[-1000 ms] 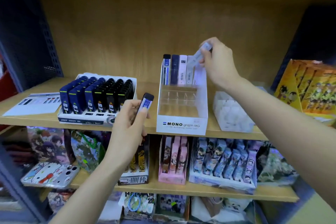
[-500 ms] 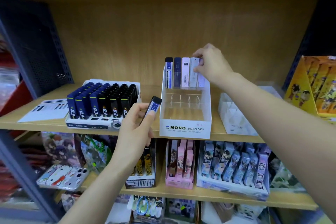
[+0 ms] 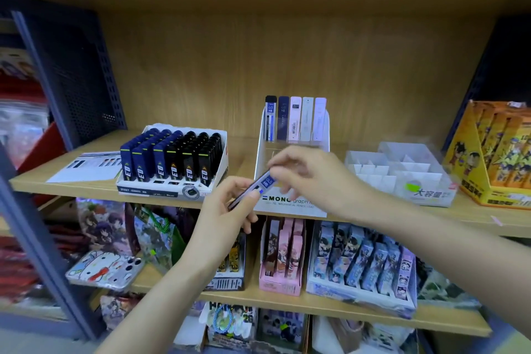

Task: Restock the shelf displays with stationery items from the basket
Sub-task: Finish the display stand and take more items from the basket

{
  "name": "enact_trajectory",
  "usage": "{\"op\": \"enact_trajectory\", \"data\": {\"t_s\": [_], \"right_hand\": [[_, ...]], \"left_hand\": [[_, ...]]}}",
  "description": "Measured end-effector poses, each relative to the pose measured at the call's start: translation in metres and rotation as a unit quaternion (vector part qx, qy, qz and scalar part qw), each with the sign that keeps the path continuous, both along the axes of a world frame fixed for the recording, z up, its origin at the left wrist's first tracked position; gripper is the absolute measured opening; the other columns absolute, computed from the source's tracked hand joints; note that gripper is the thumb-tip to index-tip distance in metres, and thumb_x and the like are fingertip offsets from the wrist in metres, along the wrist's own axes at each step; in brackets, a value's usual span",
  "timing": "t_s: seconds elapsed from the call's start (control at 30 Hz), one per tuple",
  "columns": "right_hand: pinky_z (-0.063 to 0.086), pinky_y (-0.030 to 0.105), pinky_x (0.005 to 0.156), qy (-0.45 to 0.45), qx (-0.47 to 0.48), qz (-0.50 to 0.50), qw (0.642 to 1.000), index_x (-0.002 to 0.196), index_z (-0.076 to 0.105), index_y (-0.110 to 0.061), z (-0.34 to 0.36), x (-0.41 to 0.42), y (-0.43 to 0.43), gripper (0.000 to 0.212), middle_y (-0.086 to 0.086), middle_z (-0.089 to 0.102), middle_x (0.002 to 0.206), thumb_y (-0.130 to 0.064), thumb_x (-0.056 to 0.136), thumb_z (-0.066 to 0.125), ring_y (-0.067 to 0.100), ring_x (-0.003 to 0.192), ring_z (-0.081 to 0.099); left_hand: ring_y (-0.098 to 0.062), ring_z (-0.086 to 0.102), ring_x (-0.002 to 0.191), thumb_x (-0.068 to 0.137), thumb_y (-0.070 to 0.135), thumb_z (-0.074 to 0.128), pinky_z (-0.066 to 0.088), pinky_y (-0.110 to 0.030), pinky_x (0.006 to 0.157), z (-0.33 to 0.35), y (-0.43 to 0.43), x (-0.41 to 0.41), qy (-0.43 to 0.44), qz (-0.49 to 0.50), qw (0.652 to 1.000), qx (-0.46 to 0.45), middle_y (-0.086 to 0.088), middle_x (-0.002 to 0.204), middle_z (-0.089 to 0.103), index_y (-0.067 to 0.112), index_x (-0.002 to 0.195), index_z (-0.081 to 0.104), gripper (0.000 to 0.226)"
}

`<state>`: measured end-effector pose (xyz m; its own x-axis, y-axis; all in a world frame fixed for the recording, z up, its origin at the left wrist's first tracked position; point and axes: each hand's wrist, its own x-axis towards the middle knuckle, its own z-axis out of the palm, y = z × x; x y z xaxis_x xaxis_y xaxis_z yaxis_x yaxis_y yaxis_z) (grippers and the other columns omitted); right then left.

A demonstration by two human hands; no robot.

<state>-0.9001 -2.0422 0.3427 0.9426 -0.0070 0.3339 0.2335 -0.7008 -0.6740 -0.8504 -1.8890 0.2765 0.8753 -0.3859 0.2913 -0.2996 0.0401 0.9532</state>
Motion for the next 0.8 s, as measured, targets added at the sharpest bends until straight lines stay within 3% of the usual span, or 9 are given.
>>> {"op": "enact_trajectory", "data": {"t_s": [0.13, 0.23, 0.33, 0.43, 0.5, 0.67, 0.8], "right_hand": [[0.055, 0.019, 0.063, 0.012, 0.052, 0.004, 0.999, 0.089, 0.062, -0.017, -0.009, -0.017, 0.008, 0.008, -0.004, 0.064, 0.073, -0.010, 0.087, 0.065, 0.002, 0.058, 0.063], [0.055, 0.018, 0.064, 0.001, 0.104, -0.007, 0.995, 0.086, 0.064, -0.019, -0.008, -0.023, 0.008, 0.011, -0.002, 0.067, 0.075, -0.009, 0.084, 0.069, 0.008, 0.065, 0.067], [0.056, 0.021, 0.067, -0.076, 0.128, -0.046, 0.988, 0.084, 0.066, -0.021, 0.007, -0.020, -0.002, 0.012, 0.002, 0.070, 0.078, -0.009, 0.083, 0.068, 0.012, 0.066, 0.068], [0.056, 0.020, 0.066, -0.176, 0.124, -0.124, 0.969, 0.082, 0.064, -0.023, 0.027, -0.006, -0.024, 0.017, -0.001, 0.069, 0.079, -0.007, 0.086, 0.064, 0.011, 0.066, 0.066], [0.055, 0.021, 0.066, -0.213, 0.091, -0.163, 0.959, 0.084, 0.063, -0.022, 0.038, 0.009, -0.037, 0.014, -0.006, 0.068, 0.077, -0.008, 0.087, 0.063, 0.012, 0.065, 0.065], [0.055, 0.019, 0.068, -0.256, 0.043, -0.198, 0.945, 0.090, 0.062, -0.016, 0.052, 0.056, -0.046, 0.010, 0.002, 0.065, 0.085, -0.007, 0.088, 0.061, 0.021, 0.078, 0.064], [0.053, 0.033, 0.082, -0.251, -0.035, -0.187, 0.949, 0.096, 0.066, -0.013, 0.055, 0.092, -0.043, 0.010, 0.002, 0.065, 0.090, -0.010, 0.088, 0.061, 0.018, 0.080, 0.062]], "left_hand": [[-0.011, 0.061, 0.068, 0.091, 0.016, 0.060, 0.047, -0.017, 0.061, 0.000, 0.006, -0.007, -0.053, 0.020, 0.998, 0.027, 0.004, 0.082, 0.065, 0.019, 0.093, 0.061, 0.004], [-0.007, 0.058, 0.073, 0.088, 0.023, 0.064, 0.045, -0.018, 0.068, 0.006, 0.010, -0.008, -0.123, 0.053, 0.988, 0.075, 0.008, 0.084, 0.064, 0.025, 0.087, 0.058, 0.006], [0.003, 0.053, 0.084, 0.090, 0.025, 0.061, 0.041, -0.010, 0.073, 0.022, 0.008, 0.003, -0.221, 0.090, 0.962, 0.133, 0.014, 0.094, 0.058, 0.024, 0.095, 0.055, 0.007], [0.001, 0.047, 0.093, 0.092, 0.024, 0.057, 0.036, -0.009, 0.078, 0.043, -0.001, 0.029, -0.302, 0.117, 0.930, 0.176, 0.014, 0.106, 0.052, 0.022, 0.110, 0.052, 0.018], [-0.005, 0.046, 0.104, 0.094, 0.025, 0.055, 0.034, -0.016, 0.085, 0.056, -0.013, 0.050, -0.311, 0.127, 0.922, 0.191, 0.009, 0.114, 0.050, 0.017, 0.120, 0.051, 0.027], [-0.021, 0.047, 0.119, 0.094, 0.030, 0.052, 0.038, -0.038, 0.101, 0.069, -0.041, 0.093, -0.282, 0.111, 0.917, 0.259, -0.004, 0.130, 0.048, 0.012, 0.131, 0.045, 0.042], [-0.021, 0.048, 0.117, 0.093, 0.032, 0.052, 0.039, -0.035, 0.095, 0.055, -0.048, 0.106, -0.279, 0.112, 0.906, 0.296, -0.004, 0.121, 0.054, 0.012, 0.122, 0.055, 0.035]]}}
